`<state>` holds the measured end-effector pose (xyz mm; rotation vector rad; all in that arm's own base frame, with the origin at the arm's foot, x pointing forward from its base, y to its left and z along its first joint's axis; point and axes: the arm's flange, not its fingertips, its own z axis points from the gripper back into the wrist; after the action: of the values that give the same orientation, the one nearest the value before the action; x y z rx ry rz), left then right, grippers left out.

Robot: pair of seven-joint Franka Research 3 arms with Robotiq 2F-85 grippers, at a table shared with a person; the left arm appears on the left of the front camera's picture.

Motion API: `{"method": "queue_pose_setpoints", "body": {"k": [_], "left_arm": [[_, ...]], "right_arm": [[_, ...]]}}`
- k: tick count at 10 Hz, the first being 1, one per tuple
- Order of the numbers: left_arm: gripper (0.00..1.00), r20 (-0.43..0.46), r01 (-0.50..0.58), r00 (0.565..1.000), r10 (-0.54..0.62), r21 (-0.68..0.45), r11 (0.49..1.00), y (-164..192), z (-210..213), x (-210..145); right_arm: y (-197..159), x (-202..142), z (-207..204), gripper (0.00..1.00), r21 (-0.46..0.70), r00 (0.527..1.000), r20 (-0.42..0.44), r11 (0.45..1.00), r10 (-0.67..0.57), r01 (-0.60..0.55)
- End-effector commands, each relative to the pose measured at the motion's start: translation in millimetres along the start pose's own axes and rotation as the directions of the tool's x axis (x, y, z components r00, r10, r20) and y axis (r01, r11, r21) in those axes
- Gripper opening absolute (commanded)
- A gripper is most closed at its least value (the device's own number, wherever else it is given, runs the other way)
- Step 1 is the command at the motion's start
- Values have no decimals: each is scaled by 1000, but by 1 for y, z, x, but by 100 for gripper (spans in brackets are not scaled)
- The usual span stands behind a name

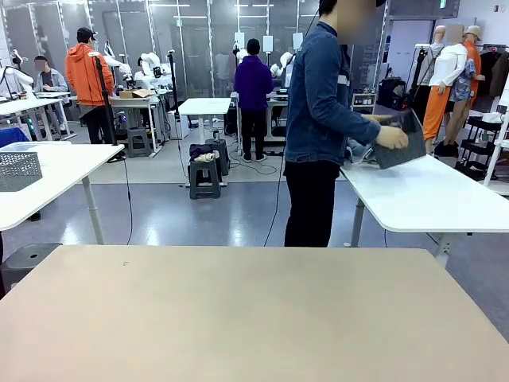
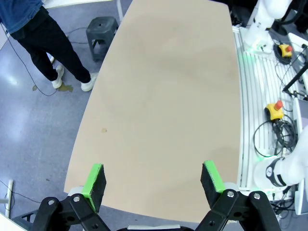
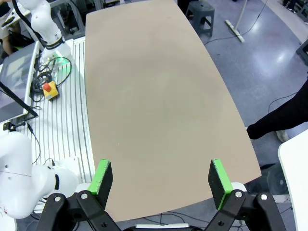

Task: Fold the towels and place them in the basket.
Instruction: When a person lays out a Towel with hook on the table, fold it in half twice.

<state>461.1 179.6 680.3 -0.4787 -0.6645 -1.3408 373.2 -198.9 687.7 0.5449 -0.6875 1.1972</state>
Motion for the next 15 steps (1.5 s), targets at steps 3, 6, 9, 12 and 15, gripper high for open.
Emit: {"method": "queue_pose_setpoints", "body": {"k": [3,6,9,12,15], "left_arm": [[100,3,4,1000,-4,1,1000,-3,1,2],[100,16,27,999,-27,19,999,-2,1,0],[100,74,103,992,-106,45,994,-4,6,-4],[100,109,130,985,-135,54,990,-2,8,-7],[100,117,147,981,-154,61,987,0,9,-10]], "right_arm": [[1,1,0,100,0,1000,1,1000,3,-3],[0,-1,0,100,-7,1000,19,1000,14,-14],[-1,-4,1,100,-18,995,67,997,78,-77],[1,-3,2,100,-31,990,79,993,117,-115],[1,-3,1,100,-33,986,82,989,148,-146]]}}
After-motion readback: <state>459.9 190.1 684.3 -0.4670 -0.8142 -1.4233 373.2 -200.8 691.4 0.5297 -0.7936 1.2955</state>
